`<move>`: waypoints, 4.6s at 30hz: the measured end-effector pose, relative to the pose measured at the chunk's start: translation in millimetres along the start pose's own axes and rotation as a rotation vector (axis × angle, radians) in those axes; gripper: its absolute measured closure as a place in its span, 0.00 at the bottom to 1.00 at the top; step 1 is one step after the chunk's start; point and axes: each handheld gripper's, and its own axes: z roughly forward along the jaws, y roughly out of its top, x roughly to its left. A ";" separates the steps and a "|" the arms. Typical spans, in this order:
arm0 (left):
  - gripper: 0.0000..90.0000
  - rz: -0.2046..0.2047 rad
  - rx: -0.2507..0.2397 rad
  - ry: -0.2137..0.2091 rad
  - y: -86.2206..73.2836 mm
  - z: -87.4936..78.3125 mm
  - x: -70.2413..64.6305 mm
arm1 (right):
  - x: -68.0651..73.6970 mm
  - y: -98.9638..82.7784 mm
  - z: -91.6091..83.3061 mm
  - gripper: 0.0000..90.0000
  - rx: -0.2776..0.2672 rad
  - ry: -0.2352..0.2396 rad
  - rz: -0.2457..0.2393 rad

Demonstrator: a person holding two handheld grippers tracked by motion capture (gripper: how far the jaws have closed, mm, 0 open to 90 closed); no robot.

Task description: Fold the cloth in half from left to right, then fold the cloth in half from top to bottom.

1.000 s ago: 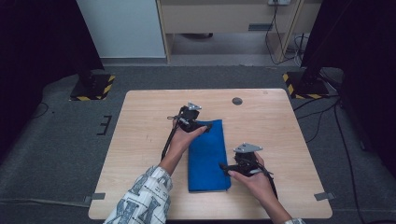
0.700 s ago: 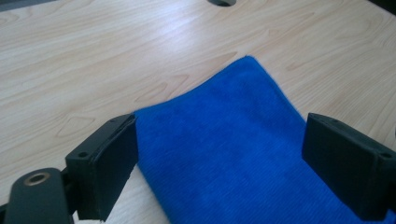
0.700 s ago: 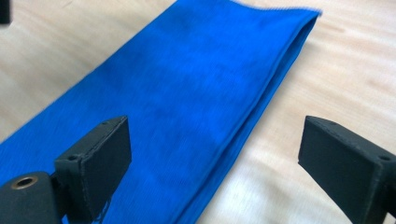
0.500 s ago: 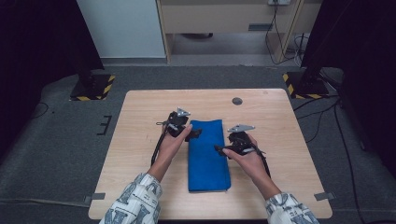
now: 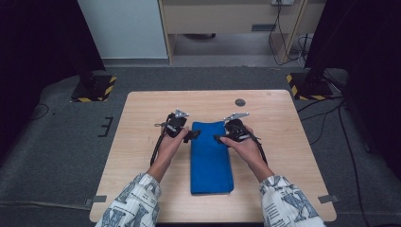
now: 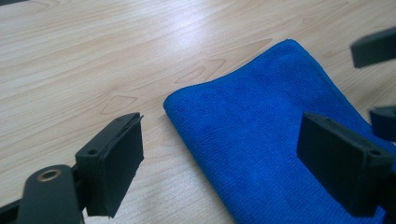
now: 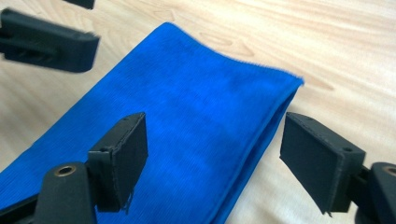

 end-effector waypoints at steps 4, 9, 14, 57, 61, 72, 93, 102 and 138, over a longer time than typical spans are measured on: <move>0.15 -0.015 -0.007 0.009 0.6 -0.8 5.6 | -5.8 10.3 12.3 0.30 0.006 0.012 -0.009; 0.15 -0.044 -0.002 0.008 -2.3 2.0 12.4 | -9.8 21.2 23.4 0.32 0.008 -0.002 -0.013; 0.15 -0.059 -0.010 0.000 -2.7 1.6 14.3 | -11.0 25.3 33.6 0.39 0.009 -0.031 -0.029; 0.37 -0.066 0.003 0.005 -9.9 19.9 19.5 | -34.3 15.2 55.6 0.89 0.075 -0.031 0.053; 0.40 -0.068 0.013 0.012 -9.6 26.1 20.3 | -33.5 14.4 55.8 0.93 0.064 -0.025 0.051; 0.47 -0.080 0.037 0.021 -6.1 46.1 16.4 | -33.1 9.0 53.0 0.95 0.034 -0.019 0.058; 0.94 -0.029 0.000 -0.020 3.7 41.5 -6.0 | -26.4 6.2 22.2 0.97 -0.065 0.022 0.079; 0.95 -0.023 -0.061 -0.006 17.3 22.4 -16.7 | -23.5 15.1 -1.6 0.97 -0.127 0.033 0.087; 0.96 -0.009 -0.170 -0.013 45.0 -6.7 -9.0 | -22.8 45.0 -18.7 0.97 -0.193 0.028 0.046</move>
